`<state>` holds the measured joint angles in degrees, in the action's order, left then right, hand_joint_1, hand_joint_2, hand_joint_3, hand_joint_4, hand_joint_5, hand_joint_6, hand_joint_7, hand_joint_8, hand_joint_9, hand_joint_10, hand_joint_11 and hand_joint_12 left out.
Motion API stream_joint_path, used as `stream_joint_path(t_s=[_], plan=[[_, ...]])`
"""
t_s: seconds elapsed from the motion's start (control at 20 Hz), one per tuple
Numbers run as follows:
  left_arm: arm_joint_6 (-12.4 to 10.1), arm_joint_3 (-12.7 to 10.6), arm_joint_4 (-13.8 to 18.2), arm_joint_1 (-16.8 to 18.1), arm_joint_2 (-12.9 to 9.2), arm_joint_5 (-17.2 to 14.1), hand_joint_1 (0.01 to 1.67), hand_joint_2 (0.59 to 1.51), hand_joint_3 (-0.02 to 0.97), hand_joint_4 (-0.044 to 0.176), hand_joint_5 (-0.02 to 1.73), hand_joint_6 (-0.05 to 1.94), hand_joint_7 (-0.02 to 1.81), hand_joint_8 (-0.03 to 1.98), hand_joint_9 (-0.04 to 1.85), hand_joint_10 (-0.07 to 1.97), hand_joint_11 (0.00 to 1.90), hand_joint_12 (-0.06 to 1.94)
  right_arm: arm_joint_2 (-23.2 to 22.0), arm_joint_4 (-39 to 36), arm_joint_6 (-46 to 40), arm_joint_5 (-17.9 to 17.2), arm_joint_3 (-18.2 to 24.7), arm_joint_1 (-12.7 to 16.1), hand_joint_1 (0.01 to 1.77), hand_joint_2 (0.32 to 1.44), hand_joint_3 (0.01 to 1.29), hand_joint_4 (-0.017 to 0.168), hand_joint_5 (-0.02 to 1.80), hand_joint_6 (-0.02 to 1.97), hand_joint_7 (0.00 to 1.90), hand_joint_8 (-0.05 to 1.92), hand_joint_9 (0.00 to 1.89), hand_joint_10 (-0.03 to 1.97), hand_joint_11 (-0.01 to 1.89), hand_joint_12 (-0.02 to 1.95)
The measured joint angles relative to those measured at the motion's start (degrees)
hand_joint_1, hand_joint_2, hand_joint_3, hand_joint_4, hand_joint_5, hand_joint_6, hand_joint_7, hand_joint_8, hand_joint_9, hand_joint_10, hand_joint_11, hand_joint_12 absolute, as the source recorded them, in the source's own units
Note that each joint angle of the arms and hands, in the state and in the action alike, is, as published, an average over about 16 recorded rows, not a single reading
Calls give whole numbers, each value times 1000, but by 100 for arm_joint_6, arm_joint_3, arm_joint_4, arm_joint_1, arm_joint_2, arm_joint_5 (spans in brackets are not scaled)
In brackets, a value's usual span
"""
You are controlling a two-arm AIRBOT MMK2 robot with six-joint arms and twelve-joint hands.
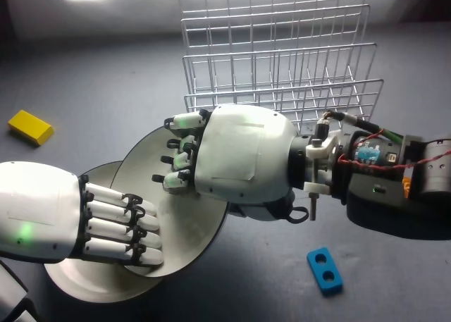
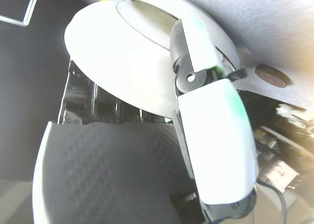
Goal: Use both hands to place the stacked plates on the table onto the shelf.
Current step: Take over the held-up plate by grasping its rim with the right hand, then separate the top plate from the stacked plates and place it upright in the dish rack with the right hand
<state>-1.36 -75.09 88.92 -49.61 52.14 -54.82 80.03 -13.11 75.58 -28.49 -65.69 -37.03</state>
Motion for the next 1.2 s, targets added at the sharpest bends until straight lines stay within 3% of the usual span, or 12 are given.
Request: stream_joint_path(t_s=[0.3,0.6,0.9,1.2], plan=[[-65,-10,49,85,-27,-40,16,1034,17,-7,-8,-17,11,-2,1,-3,23,7,-23,-48,76,-100,87,46,1144,1021,14,1,752,648,842,428,896,425,559,1242],[-277,-16,96,406,-152,-141,16,1036,17,-4,-1,0,15,-1,12,3,28,14,-32,-17,124,-120,224,128,1198,938,13,-2,856,831,946,656,982,818,741,1220],[-551,-68,216,892,-365,-260,15,1039,17,1,9,18,23,-1,19,10,35,16,-59,72,182,-67,414,266,1246,926,13,-3,909,899,1008,735,991,1018,778,1229],[-730,-233,366,1257,-614,-353,14,1041,17,3,15,22,25,-1,19,9,41,17,-216,193,242,9,763,465,1291,949,13,1,919,982,1029,795,985,1056,769,1247]])
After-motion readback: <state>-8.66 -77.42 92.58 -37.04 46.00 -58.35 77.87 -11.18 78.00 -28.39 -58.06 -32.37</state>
